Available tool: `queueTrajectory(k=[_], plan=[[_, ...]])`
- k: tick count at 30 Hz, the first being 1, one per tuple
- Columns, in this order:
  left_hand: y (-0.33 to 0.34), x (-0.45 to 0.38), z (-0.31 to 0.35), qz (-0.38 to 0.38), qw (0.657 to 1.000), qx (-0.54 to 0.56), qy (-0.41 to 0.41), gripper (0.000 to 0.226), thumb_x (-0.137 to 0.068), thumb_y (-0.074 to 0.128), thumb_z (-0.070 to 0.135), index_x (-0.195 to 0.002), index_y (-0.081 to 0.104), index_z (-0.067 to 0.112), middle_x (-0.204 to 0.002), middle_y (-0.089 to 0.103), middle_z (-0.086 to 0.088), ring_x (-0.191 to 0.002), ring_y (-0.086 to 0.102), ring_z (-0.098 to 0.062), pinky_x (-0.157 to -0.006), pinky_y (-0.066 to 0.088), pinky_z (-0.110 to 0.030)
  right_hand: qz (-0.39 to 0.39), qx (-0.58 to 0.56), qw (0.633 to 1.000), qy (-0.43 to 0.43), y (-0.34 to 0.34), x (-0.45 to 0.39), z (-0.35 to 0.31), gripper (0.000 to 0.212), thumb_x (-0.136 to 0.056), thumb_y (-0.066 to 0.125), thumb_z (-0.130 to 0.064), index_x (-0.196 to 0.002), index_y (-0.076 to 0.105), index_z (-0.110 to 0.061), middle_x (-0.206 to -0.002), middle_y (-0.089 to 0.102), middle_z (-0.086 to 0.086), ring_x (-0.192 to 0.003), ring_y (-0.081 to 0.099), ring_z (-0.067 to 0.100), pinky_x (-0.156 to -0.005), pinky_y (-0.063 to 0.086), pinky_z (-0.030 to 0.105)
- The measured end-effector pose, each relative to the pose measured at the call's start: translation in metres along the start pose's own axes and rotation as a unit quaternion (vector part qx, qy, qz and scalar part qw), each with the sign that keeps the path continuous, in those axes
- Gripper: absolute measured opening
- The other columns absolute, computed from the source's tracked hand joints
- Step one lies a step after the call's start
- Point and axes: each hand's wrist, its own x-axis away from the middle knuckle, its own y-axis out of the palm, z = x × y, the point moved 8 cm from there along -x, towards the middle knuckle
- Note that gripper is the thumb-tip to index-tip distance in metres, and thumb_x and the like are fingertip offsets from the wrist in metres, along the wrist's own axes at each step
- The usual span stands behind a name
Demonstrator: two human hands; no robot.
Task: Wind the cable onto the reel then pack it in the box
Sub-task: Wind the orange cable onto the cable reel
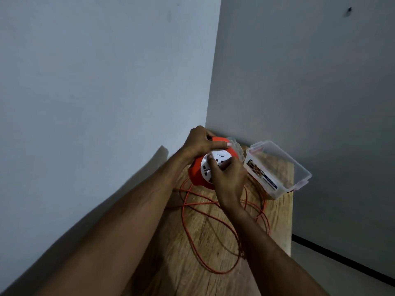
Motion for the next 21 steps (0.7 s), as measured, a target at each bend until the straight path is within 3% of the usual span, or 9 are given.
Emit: queueTrajectory(k=[1,3,5,6,8,13,18,21], plan=[[-0.001,0.002,0.001,0.003,1.000,0.008,-0.007,0.048,-0.066,0.091,0.049,-0.068,0.076,0.003,-0.054,0.066,0.001,-0.052,0.061,-0.011,-0.054,0.045,-0.024,-0.003,0.044,0.996,-0.079,-0.007,0.004,-0.012,0.031,-0.091,0.073,-0.043,-0.079,0.059,-0.018,-0.070,0.063,-0.010,-0.057,0.058,0.004,-0.051,0.044,0.023],[-0.002,0.006,0.003,0.007,1.000,0.007,-0.018,0.040,-0.068,0.091,0.046,-0.065,0.076,0.009,-0.052,0.065,0.009,-0.050,0.061,-0.007,-0.052,0.045,-0.019,-0.005,0.147,0.955,-0.260,-0.018,0.016,-0.034,0.019,-0.093,0.072,-0.026,-0.087,0.061,-0.012,-0.079,0.065,-0.003,-0.061,0.055,0.008,-0.054,0.035,0.018],[-0.002,0.012,0.007,0.010,1.000,-0.001,-0.018,0.043,-0.068,0.092,0.045,-0.059,0.071,0.009,-0.047,0.059,0.011,-0.046,0.055,-0.006,-0.048,0.041,-0.018,-0.050,0.206,0.901,-0.379,-0.018,0.026,-0.035,0.011,-0.090,0.070,-0.012,-0.098,0.064,-0.009,-0.094,0.064,0.006,-0.076,0.059,0.019,-0.062,0.044,0.026],[-0.001,0.014,0.009,0.013,1.000,0.000,-0.016,0.045,-0.068,0.092,0.045,-0.059,0.071,0.007,-0.047,0.059,0.008,-0.046,0.054,-0.007,-0.048,0.041,-0.019,-0.083,0.232,0.882,-0.402,-0.016,0.028,-0.031,0.020,-0.087,0.069,-0.009,-0.106,0.065,-0.010,-0.101,0.062,0.008,-0.086,0.060,0.023,-0.070,0.048,0.033],[0.001,0.019,0.011,0.016,1.000,0.001,-0.016,0.045,-0.067,0.092,0.047,-0.061,0.073,0.006,-0.050,0.062,0.002,-0.049,0.055,-0.009,-0.051,0.043,-0.022,-0.131,0.298,0.854,-0.406,-0.013,0.030,-0.022,0.042,-0.081,0.067,-0.011,-0.122,0.062,-0.017,-0.115,0.058,0.010,-0.102,0.058,0.027,-0.082,0.045,0.041],[0.005,0.035,0.013,0.028,0.999,-0.008,-0.034,0.057,-0.063,0.092,0.051,-0.057,0.065,0.000,-0.050,0.049,0.000,-0.048,0.046,-0.012,-0.051,0.038,-0.025,-0.145,0.400,0.830,-0.360,-0.018,0.033,-0.024,0.072,-0.076,0.064,-0.022,-0.146,0.046,-0.025,-0.136,0.047,0.014,-0.115,0.051,0.029,-0.085,0.039,0.041],[0.005,0.049,0.011,0.035,0.998,-0.029,-0.034,0.080,-0.052,0.085,0.067,-0.074,0.069,-0.009,-0.060,0.054,-0.014,-0.056,0.045,-0.017,-0.057,0.038,-0.029,-0.155,0.382,0.824,-0.390,-0.015,0.044,-0.032,0.059,-0.073,0.071,-0.019,-0.130,0.057,-0.021,-0.145,0.044,0.017,-0.113,0.058,0.031,-0.083,0.041,0.040],[-0.002,0.055,0.010,0.046,0.998,-0.036,-0.036,0.060,-0.060,0.087,0.059,-0.069,0.074,0.001,-0.064,0.062,-0.021,-0.056,0.050,-0.014,-0.056,0.042,-0.028,-0.155,0.339,0.836,-0.402,-0.014,0.046,-0.040,0.055,-0.070,0.075,-0.024,-0.123,0.062,-0.018,-0.139,0.048,0.017,-0.108,0.061,0.032,-0.077,0.047,0.040]])
